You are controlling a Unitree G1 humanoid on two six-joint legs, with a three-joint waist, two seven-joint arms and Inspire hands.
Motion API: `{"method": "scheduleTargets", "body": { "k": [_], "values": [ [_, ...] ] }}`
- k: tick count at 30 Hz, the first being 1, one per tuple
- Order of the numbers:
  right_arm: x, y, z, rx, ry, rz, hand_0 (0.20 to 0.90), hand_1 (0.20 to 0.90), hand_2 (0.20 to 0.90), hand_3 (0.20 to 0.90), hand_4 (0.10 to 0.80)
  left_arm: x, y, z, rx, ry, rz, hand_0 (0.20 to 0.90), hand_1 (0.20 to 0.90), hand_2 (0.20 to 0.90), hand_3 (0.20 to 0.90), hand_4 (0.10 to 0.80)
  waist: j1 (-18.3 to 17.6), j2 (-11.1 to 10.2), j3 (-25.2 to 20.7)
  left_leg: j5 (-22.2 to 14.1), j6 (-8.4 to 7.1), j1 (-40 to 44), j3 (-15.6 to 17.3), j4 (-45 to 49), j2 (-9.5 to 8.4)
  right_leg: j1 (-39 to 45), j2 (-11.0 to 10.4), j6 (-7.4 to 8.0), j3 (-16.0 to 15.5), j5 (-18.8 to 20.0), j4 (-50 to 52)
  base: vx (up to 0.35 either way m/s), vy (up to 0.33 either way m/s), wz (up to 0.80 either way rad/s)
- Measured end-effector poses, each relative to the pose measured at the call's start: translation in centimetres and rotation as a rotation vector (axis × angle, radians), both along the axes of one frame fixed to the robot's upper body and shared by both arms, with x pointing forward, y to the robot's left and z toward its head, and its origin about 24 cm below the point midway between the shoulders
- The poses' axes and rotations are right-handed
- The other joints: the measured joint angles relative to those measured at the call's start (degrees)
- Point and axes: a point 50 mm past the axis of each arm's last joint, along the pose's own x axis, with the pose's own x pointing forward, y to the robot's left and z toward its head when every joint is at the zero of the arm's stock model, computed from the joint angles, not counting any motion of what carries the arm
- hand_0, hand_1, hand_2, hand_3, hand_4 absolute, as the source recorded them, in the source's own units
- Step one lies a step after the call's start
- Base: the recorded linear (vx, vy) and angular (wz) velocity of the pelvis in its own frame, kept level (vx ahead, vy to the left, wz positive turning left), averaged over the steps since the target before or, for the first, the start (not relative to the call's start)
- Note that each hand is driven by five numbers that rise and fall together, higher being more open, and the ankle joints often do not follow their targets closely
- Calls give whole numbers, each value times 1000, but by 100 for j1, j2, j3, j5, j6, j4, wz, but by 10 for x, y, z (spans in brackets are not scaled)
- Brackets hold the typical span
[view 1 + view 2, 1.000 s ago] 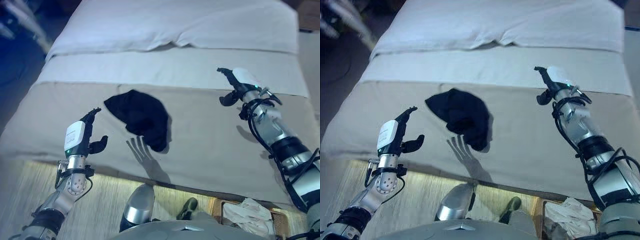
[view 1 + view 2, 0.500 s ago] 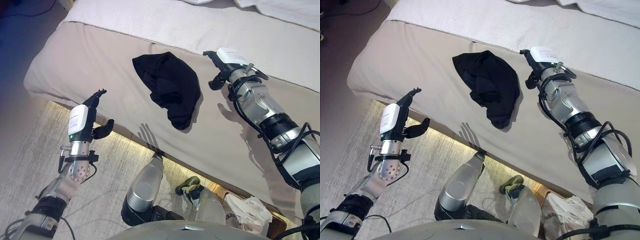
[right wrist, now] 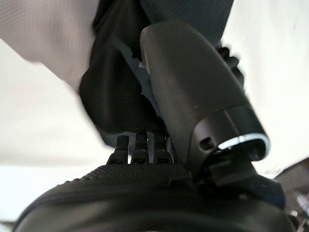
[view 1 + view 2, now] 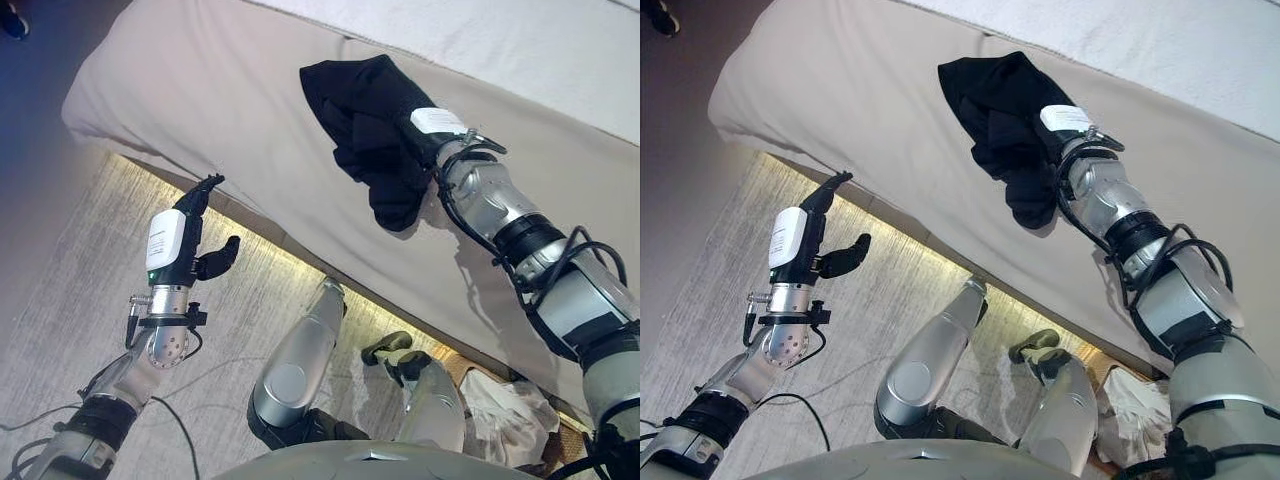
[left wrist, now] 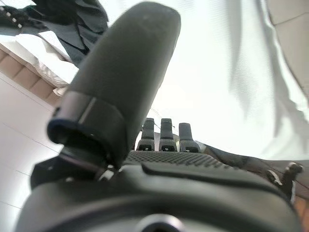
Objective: Pick up the clothes from the bed and place them into the basket
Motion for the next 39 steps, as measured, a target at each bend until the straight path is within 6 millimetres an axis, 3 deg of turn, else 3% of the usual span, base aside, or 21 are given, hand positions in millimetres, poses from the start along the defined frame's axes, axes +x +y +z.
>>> {"method": "scheduleTargets", "body": {
  "k": [1, 2, 4, 5, 6, 7, 9, 10, 11, 12, 14, 15, 16, 19, 26, 32, 39],
  "values": [
    [1, 1, 2, -4, -4, -2, 900, 900, 900, 900, 800, 0, 0, 3, 7, -14, -4, 900, 900, 900, 900, 800, -2, 3, 2, 0, 0, -120, -11, 108, -64, -114, -70, -2, 19, -1, 148, -39, 38, 22],
    [3, 4, 6, -2, -8, -7, 900, 900, 900, 900, 800, 0, 1, 7, 9, -36, -3, 900, 900, 900, 900, 800, 27, 3, 2, -1, -2, -292, 7, 295, -79, -285, -113, -151, 112, -90, 278, -53, 40, 18],
    [6, 8, 16, -24, -36, -2, 900, 900, 900, 900, 800, 3, -2, 14, 6, -70, -12, 900, 900, 900, 900, 800, 79, 12, 12, -219, -251, -565, 1, 492, -86, -490, -92, -151, 82, -92, 138, -54, 40, 2],
    [8, 12, 22, -46, -46, 1, 900, 900, 900, 900, 800, 2, -4, 12, 2, -67, -18, 900, 900, 900, 900, 800, 80, 76, 40, -533, 37, -774, 1, 1379, -135, -563, -114, -149, 121, -92, 206, -58, 31, -31],
    [8, 15, 20, -57, -44, 11, 900, 900, 900, 900, 800, -2, -4, 8, -1, -52, -19, 900, 900, 900, 900, 800, 162, 200, 39, -754, 135, -600, -3, 1633, -127, -579, -46, -141, 144, -88, 328, -106, 52, -28],
    [9, 16, 22, -67, -52, 11, 900, 900, 900, 900, 800, -3, -6, 6, -2, -45, -22, 900, 900, 900, 900, 800, 74, 223, 53, -899, 208, -712, 17, 1612, -128, -718, -132, -125, 163, -122, 744, -108, 45, 0],
    [12, 10, 32, -76, -71, -27, 900, 900, 900, 900, 800, -1, -11, 13, -15, -85, -42, 900, 900, 900, 900, 800, 5, 217, 50, -886, 226, -1044, 118, 1626, -175, -937, -30, -216, 218, -353, 1661, -97, 38, 37],
    [13, 7, 41, -78, -92, -50, 900, 900, 900, 900, 800, -1, -13, 16, -21, -97, -52, 900, 900, 900, 900, 800, 23, 217, 50, -880, 217, -1224, 164, 1658, -254, -911, 61, -373, 187, -692, 1486, -77, 24, 10],
    [15, 7, 53, -87, -123, -65, 900, 900, 900, 900, 800, -3, -15, 16, -39, -106, -52, 900, 900, 900, 900, 800, 73, 308, 63, -814, 215, -1377, 192, 1769, -242, -933, 132, -434, 224, -1031, 1311, -82, 20, -19],
    [16, 10, 59, -87, -140, -65, 900, 900, 900, 900, 800, -6, -15, 14, -53, -100, -48, 900, 900, 900, 900, 800, 98, 408, 65, -723, 207, -1439, 138, 1854, -244, -967, 170, -436, 196, -1032, 1330, -66, 2, -32],
    [17, 6, 60, -101, -145, -83, 900, 900, 900, 900, 800, -4, -17, 16, -57, -105, -54, 900, 900, 900, 900, 800, 102, 416, 60, -726, 200, -1506, 121, 1863, -245, -1026, 150, -402, 158, -1052, 1387, -58, -39, -3],
    [17, 4, 62, -105, -148, -94, 465, 465, 465, 392, 292, -2, -18, 19, -59, -118, -58, 900, 900, 900, 900, 800, 107, 418, 59, -726, 199, -1543, 94, 1859, -242, -1043, 149, -404, 124, -1053, 1384, -71, -71, 14],
    [18, 4, 65, -111, -158, -101, 300, 300, 300, 200, 100, 0, -18, 21, -60, -127, -61, 900, 900, 900, 900, 800, 104, 419, 58, -725, 198, -1590, 55, 1848, -241, -1082, 154, -403, 98, -1053, 1376, -74, -75, 9],
    [18, 5, 82, -124, -207, -113, 300, 300, 300, 200, 100, 4, -20, 27, -67, -152, -69, 900, 900, 900, 900, 800, 107, 416, 56, -706, 170, -1757, -21, 1803, -236, -1269, 176, -403, 77, -1052, 1361, -50, -64, 0],
    [18, 2, 92, -107, -258, -122, 300, 300, 300, 200, 100, 7, -26, 36, -76, -193, -93, 900, 900, 900, 900, 800, 135, 416, 55, -665, 138, -1715, -20, 1822, -130, -1214, 335, -405, 99, -1049, 1232, -38, -43, -4],
    [18, 3, 83, -94, -226, -106, 300, 300, 300, 200, 100, 14, -27, 45, -68, -225, -88, 900, 900, 900, 900, 800, 48, 413, 57, -624, 200, -1438, 213, 1901, -40, -899, 355, -396, 186, -982, 1154, -37, -58, -10],
    [17, 1, 42, -55, -126, -72, 300, 300, 300, 200, 100, 19, -29, 49, -55, -230, -82, 900, 900, 900, 900, 800, -292, 391, 70, -752, 342, -549, 585, 1779, 82, -254, 403, -344, 592, -894, 954, -8, -32, -26]
  ]
}}
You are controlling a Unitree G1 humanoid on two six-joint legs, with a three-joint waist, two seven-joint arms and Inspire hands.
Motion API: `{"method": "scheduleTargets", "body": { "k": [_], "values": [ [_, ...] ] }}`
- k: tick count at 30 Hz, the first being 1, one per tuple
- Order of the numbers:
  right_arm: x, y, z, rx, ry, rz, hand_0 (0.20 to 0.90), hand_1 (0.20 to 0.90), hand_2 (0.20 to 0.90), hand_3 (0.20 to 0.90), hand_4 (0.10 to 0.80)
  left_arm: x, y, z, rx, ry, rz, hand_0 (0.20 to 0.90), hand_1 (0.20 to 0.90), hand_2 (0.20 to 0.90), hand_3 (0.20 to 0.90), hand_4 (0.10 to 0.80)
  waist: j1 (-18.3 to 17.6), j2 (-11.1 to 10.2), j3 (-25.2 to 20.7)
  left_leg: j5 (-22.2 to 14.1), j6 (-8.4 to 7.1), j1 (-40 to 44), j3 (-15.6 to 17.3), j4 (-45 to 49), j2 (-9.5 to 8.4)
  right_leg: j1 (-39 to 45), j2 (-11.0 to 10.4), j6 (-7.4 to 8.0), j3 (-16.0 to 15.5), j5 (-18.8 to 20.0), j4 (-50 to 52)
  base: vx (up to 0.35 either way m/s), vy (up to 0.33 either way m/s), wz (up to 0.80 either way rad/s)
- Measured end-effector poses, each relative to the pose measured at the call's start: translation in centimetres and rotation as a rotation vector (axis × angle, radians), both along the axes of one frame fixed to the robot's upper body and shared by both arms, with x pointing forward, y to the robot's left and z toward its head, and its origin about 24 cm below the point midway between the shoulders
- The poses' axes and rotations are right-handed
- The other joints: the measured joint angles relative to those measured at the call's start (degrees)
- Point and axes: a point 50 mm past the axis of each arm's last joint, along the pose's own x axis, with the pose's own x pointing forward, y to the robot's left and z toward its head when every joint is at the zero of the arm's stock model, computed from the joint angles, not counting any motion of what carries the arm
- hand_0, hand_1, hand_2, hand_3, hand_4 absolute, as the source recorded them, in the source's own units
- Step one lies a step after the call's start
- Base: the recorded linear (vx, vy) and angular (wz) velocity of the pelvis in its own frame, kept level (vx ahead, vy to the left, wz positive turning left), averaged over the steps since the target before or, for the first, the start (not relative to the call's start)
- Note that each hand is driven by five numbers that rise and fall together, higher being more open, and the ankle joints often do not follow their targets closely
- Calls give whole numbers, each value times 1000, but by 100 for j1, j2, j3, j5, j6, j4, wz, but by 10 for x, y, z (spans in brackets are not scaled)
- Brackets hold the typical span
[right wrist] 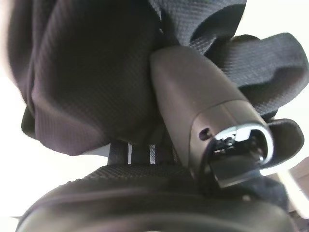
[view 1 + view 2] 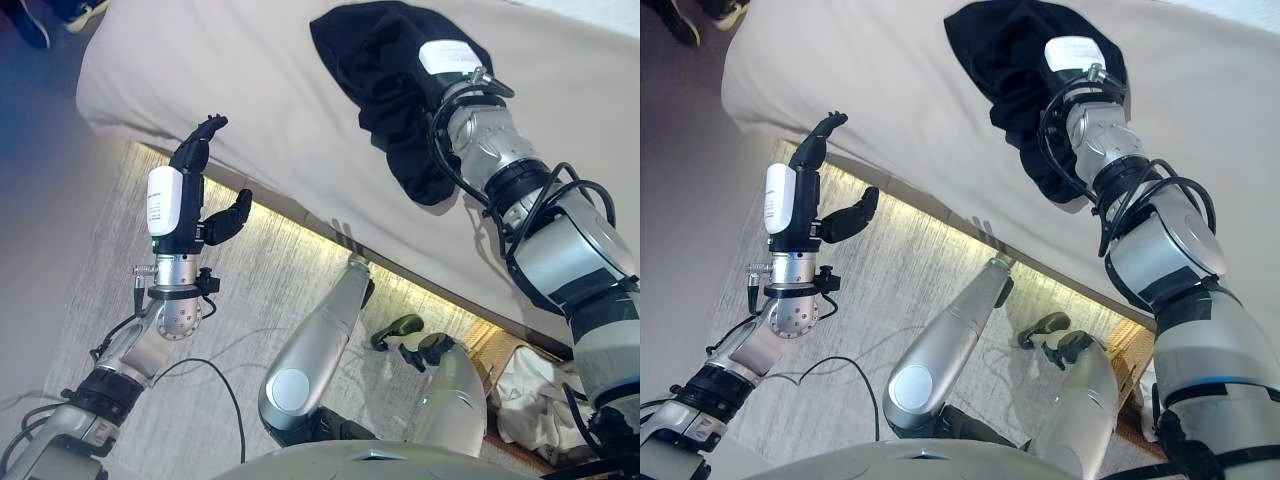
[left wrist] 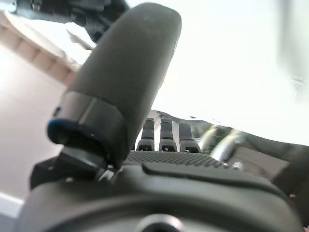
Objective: Pick up the clothes from the bed and place them into the basket
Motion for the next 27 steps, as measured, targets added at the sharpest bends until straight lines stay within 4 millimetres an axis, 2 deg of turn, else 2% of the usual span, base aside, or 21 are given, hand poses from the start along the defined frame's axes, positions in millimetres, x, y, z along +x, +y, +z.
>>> {"method": "scheduleTargets", "body": {
  "k": [5, 8, 9, 15, 21, 24, 27],
  "values": [
    [-5, -5, -25, 71, 49, 9, 300, 300, 300, 200, 100, 2, 1, -2, 14, 21, 14, 900, 900, 900, 900, 800, -324, -30, 13, -74, 26, 794, 258, -286, 89, 645, 11, 142, 167, 91, -286, 61, -45, -31],
    [-11, -11, -27, 124, 24, 29, 300, 300, 300, 200, 100, 2, 1, -3, 26, 40, 7, 900, 900, 900, 900, 800, -401, -52, 19, -88, 45, 1284, 443, -497, 197, 1030, 12, 135, 180, 158, -529, 85, -46, -35],
    [-13, -12, -25, 144, 11, 39, 300, 300, 300, 200, 100, 3, 1, -3, 30, 48, 9, 900, 900, 900, 900, 800, -446, -69, 17, -97, 60, 1435, 517, -567, 248, 1177, 36, 177, 196, 235, -625, 56, -33, -37],
    [-28, -21, -1, 224, -104, 103, 300, 300, 300, 200, 100, 6, 9, -8, 60, 117, 36, 900, 900, 900, 900, 800, -843, -170, -21, -93, 53, 2251, 754, -1108, 480, 1894, 274, 150, 208, 474, -1345, 74, -59, -32],
    [-53, -61, 15, 359, -226, 75, 300, 300, 300, 200, 100, 8, 20, -2, 66, 120, 70, 900, 900, 900, 900, 800, -1319, -548, -175, 2, 9, 3060, 1160, -1847, 736, 2500, 699, 247, 519, 1002, -2315, 77, -53, -41],
    [-62, -78, 24, 367, -265, 54, 300, 300, 300, 200, 100, 10, 28, -2, 64, 122, 105, 900, 900, 900, 900, 800, -1653, -705, -362, 154, -20, 3376, 1308, -2327, 772, 2727, 852, 297, 620, 1243, -2846, 33, -50, -29],
    [-74, -101, 31, 357, -305, 11, 300, 300, 300, 200, 100, 13, 35, -11, 73, 171, 134, 900, 900, 900, 900, 800, -1996, -805, -722, 345, -41, 3564, 1418, -2884, 789, 2860, 1006, 328, 669, 1508, -3459, 25, -70, -24]
  ]
}}
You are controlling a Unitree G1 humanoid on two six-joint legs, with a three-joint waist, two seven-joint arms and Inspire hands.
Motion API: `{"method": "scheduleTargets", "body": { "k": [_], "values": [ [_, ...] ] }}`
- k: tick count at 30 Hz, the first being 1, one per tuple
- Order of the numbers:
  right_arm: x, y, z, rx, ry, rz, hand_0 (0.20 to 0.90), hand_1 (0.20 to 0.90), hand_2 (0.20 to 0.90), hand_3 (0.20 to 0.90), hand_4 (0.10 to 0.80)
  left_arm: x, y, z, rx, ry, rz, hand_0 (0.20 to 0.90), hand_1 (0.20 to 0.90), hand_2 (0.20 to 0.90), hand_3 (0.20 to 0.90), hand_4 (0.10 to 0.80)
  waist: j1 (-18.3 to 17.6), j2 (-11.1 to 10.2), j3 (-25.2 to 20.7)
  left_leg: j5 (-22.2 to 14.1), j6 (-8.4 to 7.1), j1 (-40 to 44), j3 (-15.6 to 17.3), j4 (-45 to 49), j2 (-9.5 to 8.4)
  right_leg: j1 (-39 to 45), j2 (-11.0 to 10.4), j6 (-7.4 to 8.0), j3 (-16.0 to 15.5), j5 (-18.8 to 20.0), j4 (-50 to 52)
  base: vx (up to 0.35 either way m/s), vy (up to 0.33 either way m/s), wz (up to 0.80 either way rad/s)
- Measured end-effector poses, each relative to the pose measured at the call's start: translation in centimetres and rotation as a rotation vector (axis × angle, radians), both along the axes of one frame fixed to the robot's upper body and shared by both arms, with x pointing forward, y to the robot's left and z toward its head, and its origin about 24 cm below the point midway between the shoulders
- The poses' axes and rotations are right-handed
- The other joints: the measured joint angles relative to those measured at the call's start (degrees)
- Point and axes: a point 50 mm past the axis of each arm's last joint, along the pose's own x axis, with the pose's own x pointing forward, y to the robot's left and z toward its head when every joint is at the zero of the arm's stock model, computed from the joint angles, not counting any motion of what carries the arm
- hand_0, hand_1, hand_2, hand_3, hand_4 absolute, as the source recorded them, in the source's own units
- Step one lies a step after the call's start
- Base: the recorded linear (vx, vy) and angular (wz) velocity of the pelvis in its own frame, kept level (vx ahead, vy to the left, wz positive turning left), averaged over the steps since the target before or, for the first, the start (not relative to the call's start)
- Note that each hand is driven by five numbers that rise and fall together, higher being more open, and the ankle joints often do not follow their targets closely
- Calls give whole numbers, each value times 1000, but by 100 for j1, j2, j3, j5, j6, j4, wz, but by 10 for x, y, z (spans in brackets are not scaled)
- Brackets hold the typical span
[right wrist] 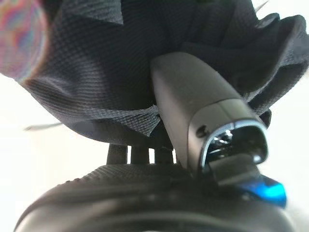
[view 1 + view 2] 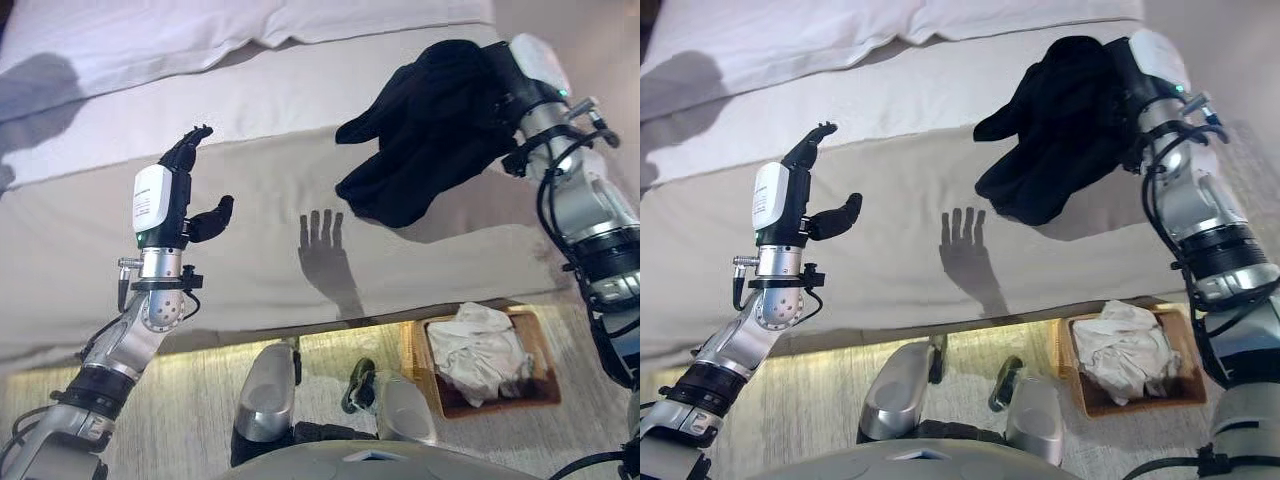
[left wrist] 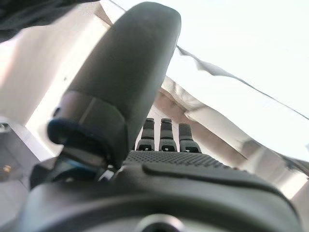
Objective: Pick up the clothes from the bed and place them into the basket
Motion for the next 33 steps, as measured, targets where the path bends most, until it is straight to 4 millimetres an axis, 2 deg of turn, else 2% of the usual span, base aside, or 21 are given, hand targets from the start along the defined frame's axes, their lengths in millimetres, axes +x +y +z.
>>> {"method": "scheduleTargets", "body": {
  "k": [3, 6, 8, 9, 10, 11, 12, 14, 15, 16, 17, 18, 19, 21, 25, 28, 33],
  "values": [
    [-15, -27, 6, 36, -39, -55, 300, 300, 300, 200, 100, 0, 6, -11, 5, 58, 22, 900, 900, 900, 900, 800, -213, -13, -222, 202, 88, 430, 218, -629, 13, 322, 168, 53, 186, 349, -670, 18, -73, -38],
    [-28, -48, -1, 64, -31, -109, 300, 300, 300, 200, 100, -2, 9, -20, 1, 97, 40, 900, 900, 900, 900, 800, -439, -42, -566, 267, 67, 725, 348, -1084, 5, 496, 255, 75, 296, 441, -1021, -12, -56, -26],
    [-34, -56, -8, 65, -10, -134, 300, 300, 300, 200, 100, -3, 11, -28, -7, 124, 57, 900, 900, 900, 900, 800, -588, -6, -663, 390, 244, 995, 406, -1377, 48, 379, 290, 76, 452, 441, -642, -48, -40, -30],
    [-37, -60, -13, 61, 3, -143, 300, 300, 300, 200, 100, -3, 10, -32, -18, 134, 59, 900, 900, 900, 900, 800, -642, 83, -718, 418, 285, 1053, 423, -1462, 181, 61, 341, 124, 542, 354, -249, -48, -21, -32],
    [-41, -63, -20, 58, 23, -147, 300, 300, 300, 200, 100, -4, 10, -36, -21, 152, 64, 900, 900, 900, 900, 800, -732, 47, -879, 422, 278, 1029, 473, -1502, 187, 73, 342, 146, 602, 369, -886, -56, -21, -35],
    [-43, -64, -23, 60, 32, -147, 300, 300, 300, 200, 100, -5, 11, -37, -16, 158, 65, 900, 900, 900, 900, 800, -728, -51, -957, 421, 277, 1039, 532, -1537, 120, 103, 273, 151, 631, 649, -1420, -50, -18, -25],
    [-49, -67, -27, 66, 37, -150, 300, 300, 300, 200, 100, -6, 12, -42, -20, 179, 70, 900, 900, 900, 900, 800, -839, -88, -1029, 432, 202, 1138, 558, -1643, 88, 309, 250, 185, 669, 1202, -1913, -55, -26, -21],
    [-54, -69, -34, 68, 55, -154, 300, 300, 300, 200, 100, -11, 11, -48, -22, 203, 66, 900, 900, 900, 900, 800, -943, -76, -1055, 564, 6, 1246, 606, -1685, 167, 423, 341, 133, 769, 1351, -2088, -29, -23, -31],
    [-58, -71, -37, 69, 65, -158, 300, 300, 300, 200, 100, -13, 12, -51, -24, 213, 65, 900, 900, 900, 900, 800, -977, -82, -1057, 545, -22, 1273, 656, -1577, 187, 505, 358, 99, 833, 1374, -2175, -32, -30, -42],
    [-59, -73, -41, 70, 78, -166, 300, 300, 300, 200, 100, -15, 11, -55, -31, 223, 64, 900, 900, 900, 900, 800, -1031, -111, -1059, 355, -209, 1087, 691, -1128, 224, 556, 316, 33, 939, 1418, -2223, -42, -36, -36],
    [-62, -76, -44, 72, 86, -176, 300, 300, 300, 200, 100, -17, 8, -58, -40, 228, 55, 900, 900, 900, 900, 800, -1043, -128, -1069, 83, -207, 996, 718, -1051, 217, 563, 280, 26, 1039, 1423, -2223, -48, -36, -36],
    [-65, -80, -45, 79, 92, -190, 300, 300, 300, 200, 100, -18, 4, -59, -46, 226, 38, 900, 900, 900, 900, 800, -1070, -69, -1101, 194, -169, 1059, 725, -1555, 187, 549, 309, 27, 1095, 1422, -2225, -62, -40, -28],
    [-68, -84, -48, 84, 102, -200, 300, 300, 300, 200, 100, -17, 2, -59, -37, 219, 25, 900, 900, 900, 900, 800, -1164, 54, -1164, 682, -80, 1186, 798, -1787, 253, 531, 409, 29, 1114, 1421, -2236, -72, -35, -16],
    [-72, -87, -60, 92, 149, -208, 300, 300, 300, 200, 100, -15, 1, -56, -34, 204, 16, 900, 900, 900, 900, 800, -1250, 62, -1179, 644, -123, 1280, 882, -1776, 347, 525, 496, 33, 1234, 1421, -2206, -71, -25, -26],
    [-81, -94, -74, 111, 207, -227, 300, 300, 300, 200, 100, -14, -1, -55, -22, 197, 2, 900, 900, 900, 900, 800, -1534, 35, -1200, 642, -124, 1333, 1006, -1778, 286, 542, 451, 33, 1268, 1422, -2194, -59, -9, -10],
    [-84, -96, -86, 121, 274, -227, 300, 300, 300, 200, 100, -14, 0, -55, -21, 201, 2, 900, 900, 900, 900, 800, -1553, 31, -1203, 642, -124, 1358, 1072, -1779, 288, 531, 460, 34, 1394, 1421, -2227, -43, -12, -20],
    [-90, -112, -127, 253, 397, -298, 300, 300, 300, 200, 100, -14, -1, -56, -18, 214, -7, 900, 900, 900, 900, 800, -1561, 37, -1208, 623, -152, 1369, 1134, -1781, 318, 475, 523, 64, 1532, 1401, -2234, -30, -31, -14]
  ]
}}
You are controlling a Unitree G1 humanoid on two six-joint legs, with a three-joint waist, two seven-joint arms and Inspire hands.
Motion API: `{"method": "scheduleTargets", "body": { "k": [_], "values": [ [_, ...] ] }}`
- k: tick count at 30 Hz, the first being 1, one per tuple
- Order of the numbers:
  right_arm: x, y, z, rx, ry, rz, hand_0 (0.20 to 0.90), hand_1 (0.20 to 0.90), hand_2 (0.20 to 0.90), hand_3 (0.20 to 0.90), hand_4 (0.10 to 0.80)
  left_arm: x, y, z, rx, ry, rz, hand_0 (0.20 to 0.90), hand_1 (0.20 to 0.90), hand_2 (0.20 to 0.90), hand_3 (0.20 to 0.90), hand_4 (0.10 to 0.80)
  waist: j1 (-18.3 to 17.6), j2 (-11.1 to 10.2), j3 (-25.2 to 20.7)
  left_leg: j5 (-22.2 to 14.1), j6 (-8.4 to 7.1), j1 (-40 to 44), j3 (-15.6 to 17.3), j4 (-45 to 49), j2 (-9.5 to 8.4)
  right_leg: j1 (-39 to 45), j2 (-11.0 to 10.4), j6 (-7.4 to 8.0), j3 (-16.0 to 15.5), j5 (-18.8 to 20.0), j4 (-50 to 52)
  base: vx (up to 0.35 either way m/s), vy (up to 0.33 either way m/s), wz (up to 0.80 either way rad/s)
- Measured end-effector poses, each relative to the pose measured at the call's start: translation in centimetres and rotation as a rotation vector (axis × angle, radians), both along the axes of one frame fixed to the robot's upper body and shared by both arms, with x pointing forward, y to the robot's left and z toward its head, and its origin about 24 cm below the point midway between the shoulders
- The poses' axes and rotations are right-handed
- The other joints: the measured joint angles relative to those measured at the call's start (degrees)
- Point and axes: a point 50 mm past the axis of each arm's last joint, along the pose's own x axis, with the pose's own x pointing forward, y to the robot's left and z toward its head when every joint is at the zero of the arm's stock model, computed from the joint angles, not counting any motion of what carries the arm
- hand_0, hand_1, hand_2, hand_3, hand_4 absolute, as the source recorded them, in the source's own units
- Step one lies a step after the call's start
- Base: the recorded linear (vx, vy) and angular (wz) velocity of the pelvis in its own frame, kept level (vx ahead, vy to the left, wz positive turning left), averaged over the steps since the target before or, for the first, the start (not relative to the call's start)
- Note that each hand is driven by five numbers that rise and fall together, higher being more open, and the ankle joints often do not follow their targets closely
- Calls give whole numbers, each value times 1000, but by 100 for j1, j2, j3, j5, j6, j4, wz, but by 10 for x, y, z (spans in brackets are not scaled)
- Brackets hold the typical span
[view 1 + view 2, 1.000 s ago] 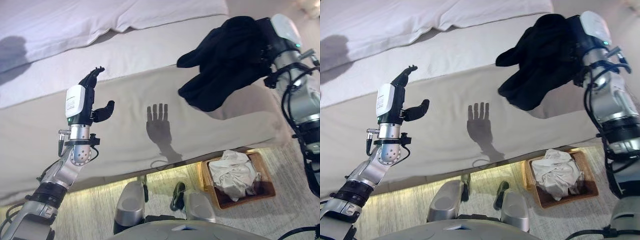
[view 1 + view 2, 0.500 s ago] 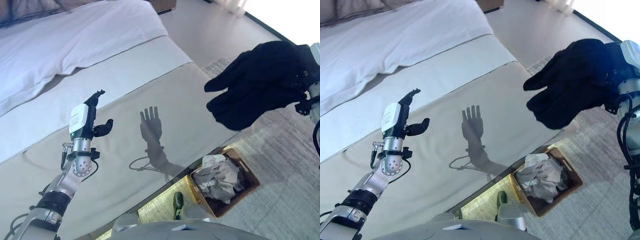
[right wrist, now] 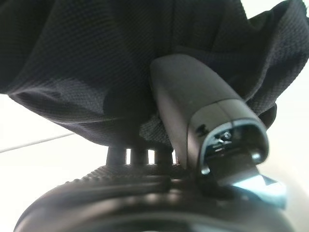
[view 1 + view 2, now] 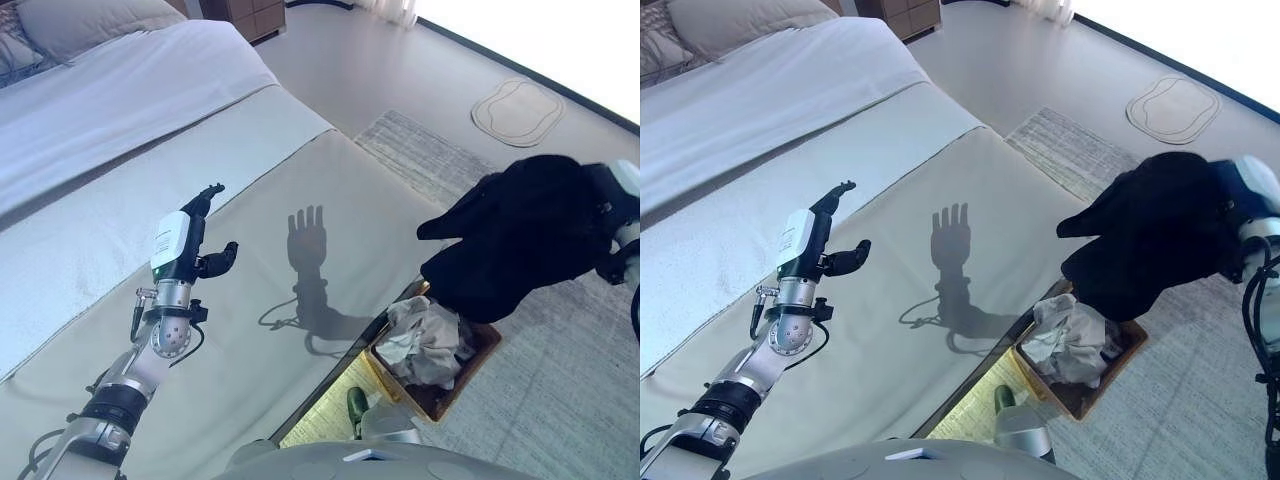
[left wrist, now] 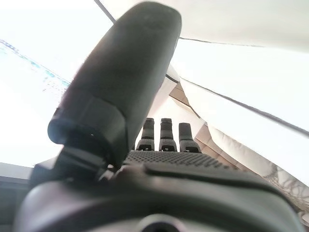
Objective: Pick up the clothes from the bed and place them into the basket
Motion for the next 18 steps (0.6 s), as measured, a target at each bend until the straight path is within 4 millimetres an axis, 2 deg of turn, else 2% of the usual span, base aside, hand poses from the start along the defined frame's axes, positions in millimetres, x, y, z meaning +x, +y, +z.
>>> {"method": "scheduleTargets", "body": {
  "k": [2, 5, 7, 12, 15, 16, 17, 18],
  "values": [
    [-4, -6, -11, 42, 39, -30, 300, 300, 300, 200, 100, 0, 0, 0, 1, 5, -1, 900, 900, 900, 900, 800, -36, 50, -32, -64, -95, -112, -3, -1, 60, -116, 21, 36, 5, -25, -2, -46, -40, -4],
    [-12, -15, -34, 97, 101, -100, 300, 300, 300, 200, 100, -1, -3, -4, 5, 25, -19, 900, 900, 900, 900, 800, -91, 88, -59, -82, -119, -154, -13, -4, 75, -149, 36, 43, -3, -21, -3, -54, -29, 4],
    [-17, -20, -44, 108, 141, -130, 300, 300, 300, 200, 100, -1, -4, -5, 7, 33, -23, 900, 900, 900, 900, 800, -91, 202, -193, -162, -226, -272, -1, -19, 95, -280, 51, 53, 4, -23, -3, -61, -25, -3],
    [-25, -22, -68, 112, 253, -153, 300, 300, 300, 200, 100, -2, -7, -8, 9, 45, -34, 900, 900, 900, 900, 800, -70, 396, -421, -166, -221, -408, -1, -29, 55, -425, -2, 148, 3, 3, -2, -24, -6, 0],
    [-26, -20, -75, 106, 295, -154, 300, 300, 300, 200, 100, -3, -8, -10, 10, 51, -37, 900, 900, 900, 900, 800, -20, 515, -501, -136, -218, -448, -18, -27, 66, -455, 5, 180, -6, 33, -5, 0, 0, 0],
    [-27, -20, -76, 105, 301, -154, 578, 578, 578, 524, 424, -3, -8, -10, 10, 52, -38, 900, 900, 900, 900, 800, -12, 530, -510, -135, -218, -448, -23, -27, 71, -455, 9, 171, -7, 39, -6, 0, 0, 0],
    [-27, -20, -77, 105, 306, -157, 900, 900, 900, 900, 800, -3, -8, -10, 10, 53, -39, 900, 900, 900, 900, 800, 15, 560, -529, -132, -216, -452, -29, -27, 74, -458, 13, 161, -9, 46, -8, 0, 0, 0],
    [-28, -21, -78, 106, 310, -163, 900, 900, 900, 900, 800, -3, -8, -10, 10, 54, -41, 900, 900, 900, 900, 800, 51, 586, -546, -130, -218, -455, -28, -25, 76, -466, 15, 159, -10, 48, -8, 0, 0, 0]
  ]
}}
